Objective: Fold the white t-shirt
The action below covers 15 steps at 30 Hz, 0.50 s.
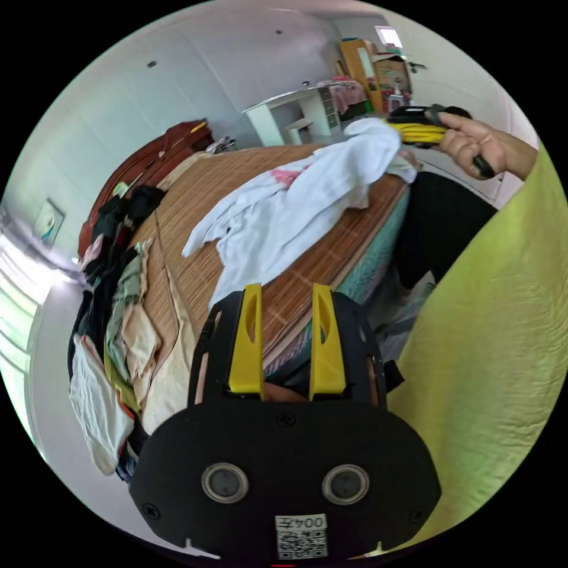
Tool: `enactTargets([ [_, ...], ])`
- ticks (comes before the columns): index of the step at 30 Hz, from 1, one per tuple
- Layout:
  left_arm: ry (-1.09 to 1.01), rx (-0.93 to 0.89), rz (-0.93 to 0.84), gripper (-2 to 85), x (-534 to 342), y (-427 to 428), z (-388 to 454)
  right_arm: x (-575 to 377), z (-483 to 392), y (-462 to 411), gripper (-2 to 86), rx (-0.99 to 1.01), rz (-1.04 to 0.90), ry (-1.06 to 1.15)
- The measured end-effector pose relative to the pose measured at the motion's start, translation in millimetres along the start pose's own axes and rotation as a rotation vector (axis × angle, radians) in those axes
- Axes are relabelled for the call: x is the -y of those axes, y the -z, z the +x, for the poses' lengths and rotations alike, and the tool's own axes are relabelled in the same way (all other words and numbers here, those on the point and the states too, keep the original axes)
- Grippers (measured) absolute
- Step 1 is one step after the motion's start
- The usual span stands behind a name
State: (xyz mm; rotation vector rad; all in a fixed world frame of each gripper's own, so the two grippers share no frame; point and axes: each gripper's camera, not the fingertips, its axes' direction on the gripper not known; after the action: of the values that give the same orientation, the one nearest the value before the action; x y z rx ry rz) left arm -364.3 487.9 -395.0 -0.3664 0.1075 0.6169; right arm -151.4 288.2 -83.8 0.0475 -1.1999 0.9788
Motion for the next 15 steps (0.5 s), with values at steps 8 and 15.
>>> enactTargets([
  [8,-0.163,0.142,-0.098,13.9,8,-31,32,17,20,17,-0.7,-0.019,0.092,-0.048],
  [15,-0.119,0.097,-0.093,14.0,5,-31,13,25,23,10,-0.6,-0.018,0.103,-0.054],
])
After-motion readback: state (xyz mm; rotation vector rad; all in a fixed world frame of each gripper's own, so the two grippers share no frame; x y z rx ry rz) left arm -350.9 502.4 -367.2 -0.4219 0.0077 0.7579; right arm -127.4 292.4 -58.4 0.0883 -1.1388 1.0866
